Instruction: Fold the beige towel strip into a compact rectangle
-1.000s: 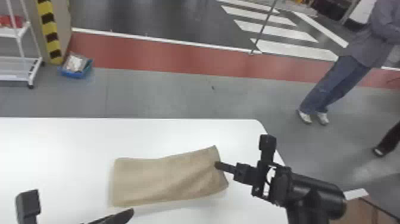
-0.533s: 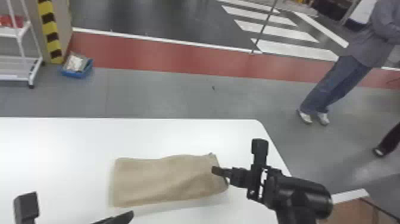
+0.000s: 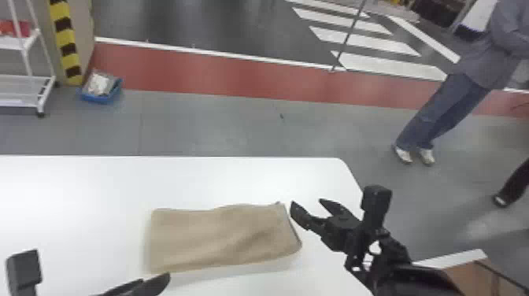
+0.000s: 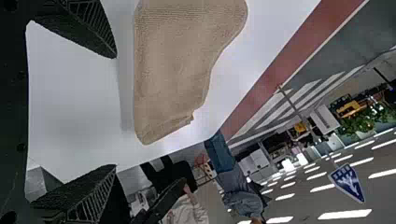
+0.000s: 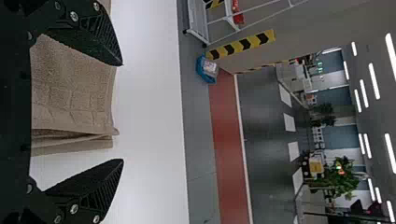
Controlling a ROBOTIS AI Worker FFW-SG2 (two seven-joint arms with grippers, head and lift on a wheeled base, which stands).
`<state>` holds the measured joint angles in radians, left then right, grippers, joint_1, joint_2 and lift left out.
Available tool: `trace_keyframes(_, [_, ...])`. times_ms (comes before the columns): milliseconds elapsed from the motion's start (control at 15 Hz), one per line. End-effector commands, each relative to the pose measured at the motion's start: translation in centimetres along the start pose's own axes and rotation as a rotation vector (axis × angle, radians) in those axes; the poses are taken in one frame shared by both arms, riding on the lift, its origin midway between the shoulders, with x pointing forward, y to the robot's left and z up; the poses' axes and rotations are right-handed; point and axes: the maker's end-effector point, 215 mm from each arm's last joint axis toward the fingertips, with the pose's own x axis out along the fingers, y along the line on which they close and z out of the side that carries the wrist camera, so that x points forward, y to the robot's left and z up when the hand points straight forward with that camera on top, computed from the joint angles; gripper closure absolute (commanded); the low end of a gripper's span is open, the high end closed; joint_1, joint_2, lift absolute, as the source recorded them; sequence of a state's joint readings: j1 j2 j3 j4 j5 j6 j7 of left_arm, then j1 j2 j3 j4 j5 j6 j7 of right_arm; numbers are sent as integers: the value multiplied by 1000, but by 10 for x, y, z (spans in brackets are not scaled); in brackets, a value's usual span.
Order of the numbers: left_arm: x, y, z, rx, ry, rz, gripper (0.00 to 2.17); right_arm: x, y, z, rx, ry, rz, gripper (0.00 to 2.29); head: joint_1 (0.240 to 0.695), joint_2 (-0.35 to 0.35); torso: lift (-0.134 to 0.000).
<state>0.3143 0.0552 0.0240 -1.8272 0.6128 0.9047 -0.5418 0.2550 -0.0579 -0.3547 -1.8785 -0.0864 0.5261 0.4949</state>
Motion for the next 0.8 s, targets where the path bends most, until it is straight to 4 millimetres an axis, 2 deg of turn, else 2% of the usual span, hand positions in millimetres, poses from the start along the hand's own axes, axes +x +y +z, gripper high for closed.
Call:
trace_keyframes(0, [1, 12, 11, 94, -25, 54, 36, -1, -3, 1, -43, -48, -5, 164, 695, -350, 0])
trace_keyframes(200, [12, 25, 33, 301, -123, 147, 46, 3, -7, -5, -82, -86, -14, 458, 695, -350, 0])
trace_keyframes(333, [25, 25, 46, 453, -188, 197, 46, 5, -16, -14, -106, -83, -33, 471, 695, -350, 0])
trace_keyframes(467, [41, 23, 51, 525, -224, 218, 53, -3, -26, -20, -149, -102, -59, 461, 695, -350, 0])
trace_keyframes(600, [58, 5, 55, 596, -306, 231, 265, -26, -51, -22, -168, -135, -104, 458, 695, -350, 0])
trace_keyframes(667, [68, 3, 49, 600, -289, 222, 377, -33, -61, -26, -167, -132, -120, 458, 695, -350, 0])
trace_keyframes(733, [77, 1, 41, 602, -275, 216, 593, -39, -70, -29, -170, -131, -134, 454, 695, -350, 0])
